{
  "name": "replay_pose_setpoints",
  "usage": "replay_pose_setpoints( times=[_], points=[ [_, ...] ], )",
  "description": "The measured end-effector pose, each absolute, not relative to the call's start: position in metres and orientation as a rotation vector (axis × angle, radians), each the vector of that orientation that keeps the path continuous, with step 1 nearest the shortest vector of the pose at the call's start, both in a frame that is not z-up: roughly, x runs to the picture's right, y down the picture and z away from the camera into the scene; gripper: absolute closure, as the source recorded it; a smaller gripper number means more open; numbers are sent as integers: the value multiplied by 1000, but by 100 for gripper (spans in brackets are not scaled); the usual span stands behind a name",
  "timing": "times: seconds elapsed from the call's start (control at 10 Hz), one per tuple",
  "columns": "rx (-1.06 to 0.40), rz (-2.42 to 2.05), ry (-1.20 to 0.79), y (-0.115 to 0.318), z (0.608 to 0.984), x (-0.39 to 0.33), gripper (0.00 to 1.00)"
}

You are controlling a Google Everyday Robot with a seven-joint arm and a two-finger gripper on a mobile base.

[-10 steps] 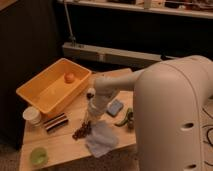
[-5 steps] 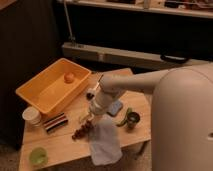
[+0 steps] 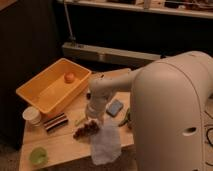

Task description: Place grapes in plastic cup

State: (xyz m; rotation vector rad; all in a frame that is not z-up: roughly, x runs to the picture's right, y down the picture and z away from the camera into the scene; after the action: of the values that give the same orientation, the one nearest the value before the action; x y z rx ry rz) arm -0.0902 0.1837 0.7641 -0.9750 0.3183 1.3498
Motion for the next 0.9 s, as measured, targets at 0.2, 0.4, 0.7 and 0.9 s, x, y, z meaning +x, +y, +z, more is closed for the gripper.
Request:
replay_pose_setpoints(
  times=[0.2, 0.4, 0.7, 0.9],
  points=[
    [-983, 1365, 300, 188, 771, -89, 20],
    [-985, 1374, 272, 191, 776, -88, 20],
    [-992, 1376, 240, 198, 788, -91, 20],
    [-997, 1398, 231, 202, 796, -89, 20]
  ],
)
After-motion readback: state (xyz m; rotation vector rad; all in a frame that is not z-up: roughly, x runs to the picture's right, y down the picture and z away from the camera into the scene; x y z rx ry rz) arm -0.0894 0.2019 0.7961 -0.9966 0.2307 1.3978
